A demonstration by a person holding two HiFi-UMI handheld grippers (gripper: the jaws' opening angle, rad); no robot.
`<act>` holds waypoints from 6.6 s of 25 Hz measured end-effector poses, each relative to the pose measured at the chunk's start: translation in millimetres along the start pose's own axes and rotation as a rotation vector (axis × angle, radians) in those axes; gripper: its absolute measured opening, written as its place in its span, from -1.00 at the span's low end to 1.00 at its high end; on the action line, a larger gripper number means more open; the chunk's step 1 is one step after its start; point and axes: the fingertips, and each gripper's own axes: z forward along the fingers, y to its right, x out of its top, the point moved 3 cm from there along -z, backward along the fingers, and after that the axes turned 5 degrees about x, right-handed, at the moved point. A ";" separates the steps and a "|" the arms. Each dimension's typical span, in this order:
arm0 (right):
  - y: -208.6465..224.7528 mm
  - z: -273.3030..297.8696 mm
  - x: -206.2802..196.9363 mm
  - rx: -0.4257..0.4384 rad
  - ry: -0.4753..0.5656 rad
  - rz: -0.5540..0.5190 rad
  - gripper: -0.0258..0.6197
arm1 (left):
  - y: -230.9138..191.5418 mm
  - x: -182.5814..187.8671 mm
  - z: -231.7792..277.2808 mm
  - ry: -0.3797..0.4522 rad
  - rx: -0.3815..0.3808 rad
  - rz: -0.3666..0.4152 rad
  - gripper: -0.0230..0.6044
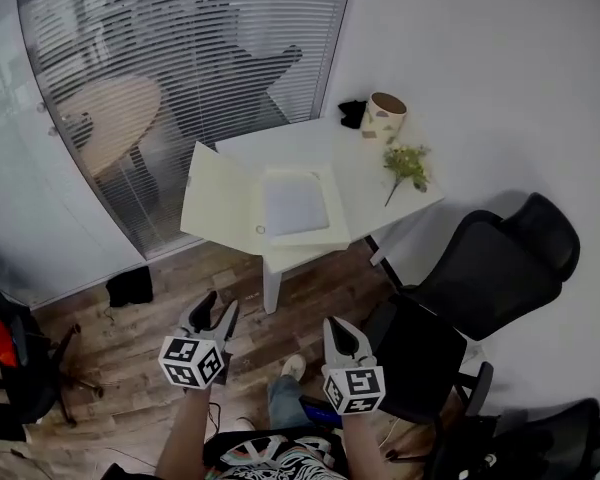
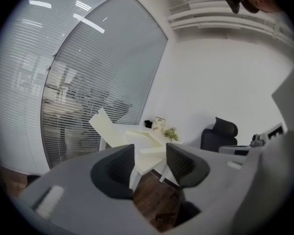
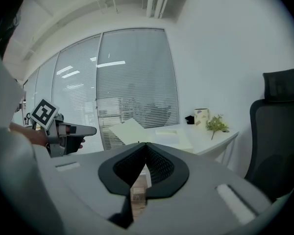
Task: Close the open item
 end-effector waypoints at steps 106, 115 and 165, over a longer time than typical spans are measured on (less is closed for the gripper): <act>225.1 242.4 -70.3 0.144 -0.426 -0.025 -0.92 | -120.5 -13.1 202.2 -0.009 0.481 -0.269 -0.63; 224.2 242.6 -71.3 0.137 -0.434 -0.018 -0.92 | -116.9 -7.1 204.4 0.009 0.457 -0.262 -0.65; 217.4 244.7 -70.9 0.085 -0.421 -0.031 -0.92 | -33.2 28.0 244.1 -0.032 0.193 0.016 -0.67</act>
